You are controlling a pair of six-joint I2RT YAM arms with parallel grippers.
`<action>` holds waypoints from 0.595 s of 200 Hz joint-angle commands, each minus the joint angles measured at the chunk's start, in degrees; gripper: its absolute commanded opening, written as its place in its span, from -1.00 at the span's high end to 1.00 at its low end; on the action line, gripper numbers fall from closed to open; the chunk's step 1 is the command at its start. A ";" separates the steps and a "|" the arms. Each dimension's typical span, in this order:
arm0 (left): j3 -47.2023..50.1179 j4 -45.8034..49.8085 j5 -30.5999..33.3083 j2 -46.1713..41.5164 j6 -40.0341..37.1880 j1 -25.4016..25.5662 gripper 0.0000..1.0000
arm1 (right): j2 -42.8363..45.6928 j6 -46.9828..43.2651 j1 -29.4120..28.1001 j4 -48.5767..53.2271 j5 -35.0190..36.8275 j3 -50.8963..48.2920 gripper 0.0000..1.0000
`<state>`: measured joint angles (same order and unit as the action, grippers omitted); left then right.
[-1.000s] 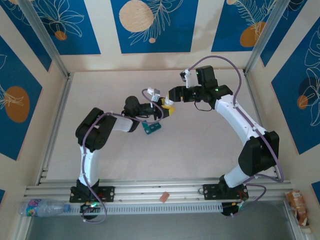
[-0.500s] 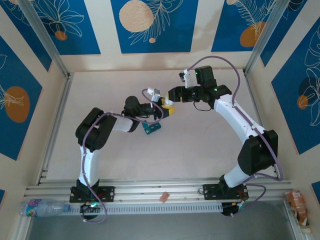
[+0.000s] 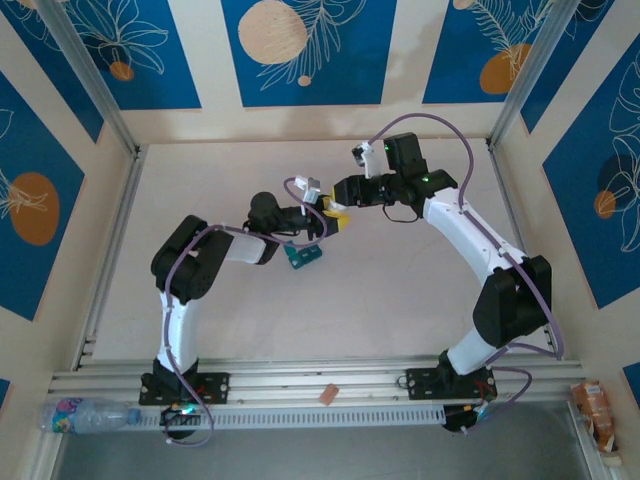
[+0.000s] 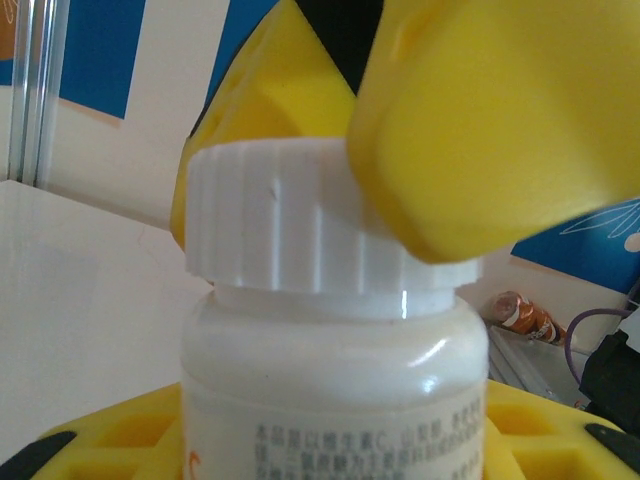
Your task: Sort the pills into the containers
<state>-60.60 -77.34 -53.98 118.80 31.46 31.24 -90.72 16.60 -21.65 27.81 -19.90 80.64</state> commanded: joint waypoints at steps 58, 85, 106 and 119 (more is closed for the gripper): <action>-1.30 -3.25 -0.08 -1.66 0.13 0.17 1.00 | 1.07 15.51 -10.10 1.76 24.27 -4.41 0.53; -1.28 -3.25 0.04 -1.91 0.13 0.28 1.00 | 1.33 19.27 -12.08 -1.30 26.44 -6.47 0.53; -1.42 -3.24 -0.07 -1.68 0.18 0.30 1.00 | 1.50 20.39 -12.33 -1.27 27.28 -6.34 0.52; -1.53 -3.19 0.01 -1.56 0.14 0.26 1.00 | 1.75 20.40 -12.12 -0.79 27.22 -5.78 0.51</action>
<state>-60.36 -74.94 -53.98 118.80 31.46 30.52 -87.85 34.65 -31.53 22.68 7.84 76.71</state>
